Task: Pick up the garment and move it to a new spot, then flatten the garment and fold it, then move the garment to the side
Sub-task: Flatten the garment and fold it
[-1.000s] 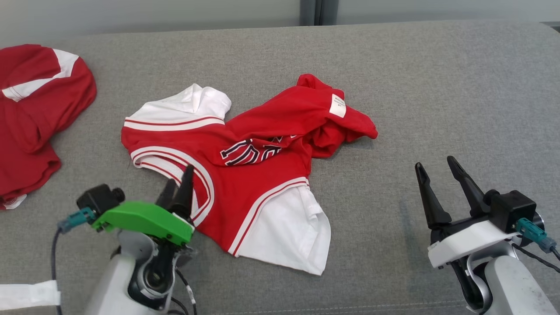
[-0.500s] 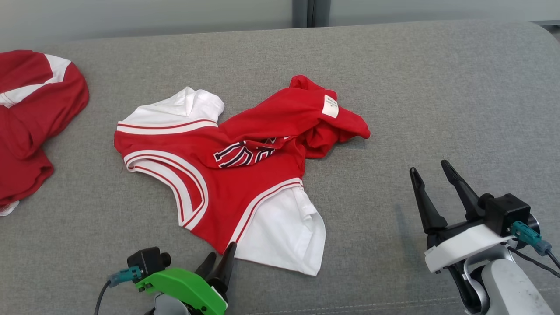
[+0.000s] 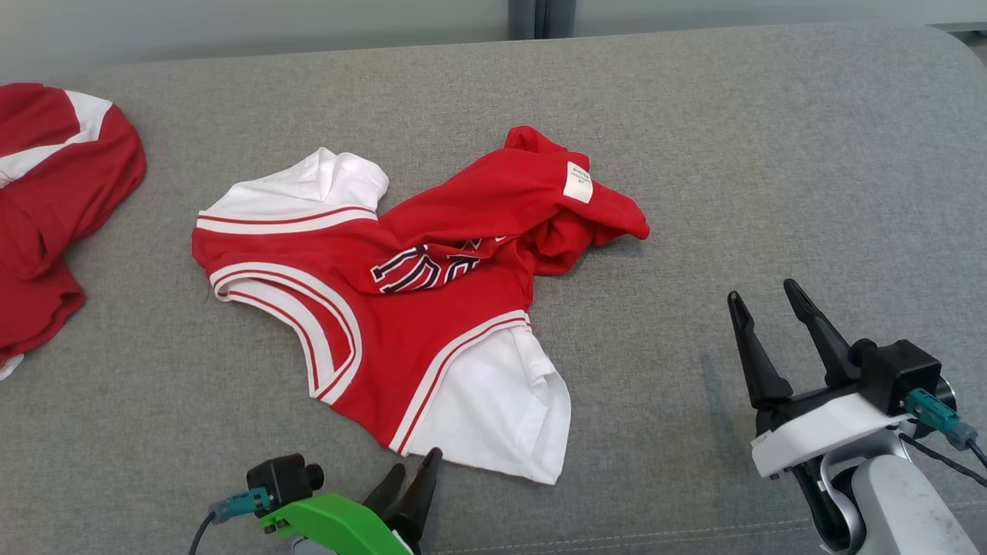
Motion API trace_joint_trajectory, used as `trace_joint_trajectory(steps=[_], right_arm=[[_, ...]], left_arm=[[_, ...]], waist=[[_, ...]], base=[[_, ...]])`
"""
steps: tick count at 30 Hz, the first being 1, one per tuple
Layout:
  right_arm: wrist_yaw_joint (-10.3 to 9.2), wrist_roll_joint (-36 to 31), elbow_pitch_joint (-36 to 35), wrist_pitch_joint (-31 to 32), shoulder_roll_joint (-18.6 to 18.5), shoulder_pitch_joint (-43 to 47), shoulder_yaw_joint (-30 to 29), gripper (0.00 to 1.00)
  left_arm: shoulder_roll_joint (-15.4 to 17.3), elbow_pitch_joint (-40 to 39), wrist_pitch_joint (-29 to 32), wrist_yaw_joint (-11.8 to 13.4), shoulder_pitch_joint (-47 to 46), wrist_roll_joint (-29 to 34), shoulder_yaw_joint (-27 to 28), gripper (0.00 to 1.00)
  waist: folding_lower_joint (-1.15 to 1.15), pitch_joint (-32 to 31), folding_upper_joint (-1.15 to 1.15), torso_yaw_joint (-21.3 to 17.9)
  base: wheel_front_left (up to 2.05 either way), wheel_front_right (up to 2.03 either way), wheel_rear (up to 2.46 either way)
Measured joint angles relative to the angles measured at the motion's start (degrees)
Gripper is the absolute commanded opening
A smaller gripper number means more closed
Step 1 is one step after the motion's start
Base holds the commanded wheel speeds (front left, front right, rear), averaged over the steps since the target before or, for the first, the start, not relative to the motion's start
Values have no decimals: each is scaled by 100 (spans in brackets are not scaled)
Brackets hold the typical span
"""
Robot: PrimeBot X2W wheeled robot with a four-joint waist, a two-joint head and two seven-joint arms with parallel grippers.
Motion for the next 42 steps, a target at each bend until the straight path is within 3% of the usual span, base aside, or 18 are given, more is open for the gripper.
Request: trace_joint_trajectory(steps=[29,42], right_arm=[[0,0,-21,0,5,-30,68,100],[1,1,-16,0,30,-134,130,100]], left_arm=[[-172,-587,396,52,-279,-52,-776,100],[-182,-476,546,60,-483,-21,-1141,100]], waist=[[0,196,0,-143],[0,250,0,-248]], base=[[0,0,0],[0,0,0]])
